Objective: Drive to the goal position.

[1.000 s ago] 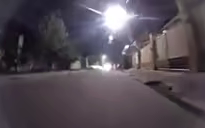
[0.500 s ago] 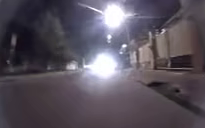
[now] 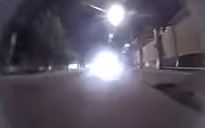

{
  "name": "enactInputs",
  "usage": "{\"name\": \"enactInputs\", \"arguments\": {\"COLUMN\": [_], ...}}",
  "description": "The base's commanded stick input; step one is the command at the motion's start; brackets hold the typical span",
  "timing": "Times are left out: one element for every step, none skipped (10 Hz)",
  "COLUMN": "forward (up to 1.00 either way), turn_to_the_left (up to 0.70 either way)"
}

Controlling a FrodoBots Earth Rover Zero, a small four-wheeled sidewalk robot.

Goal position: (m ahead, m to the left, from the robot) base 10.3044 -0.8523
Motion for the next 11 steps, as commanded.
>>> {"name": "enactInputs", "arguments": {"forward": [0.70, 0.70, 0.66, 0.38, 0.10, 0.70, 0.70, 0.70, 0.70, 0.70, 0.70], "turn_to_the_left": [0.00, 0.00, 0.00, 0.00, 0.00, -0.35, -0.35, -0.35, -0.35, -0.35, -0.35]}}
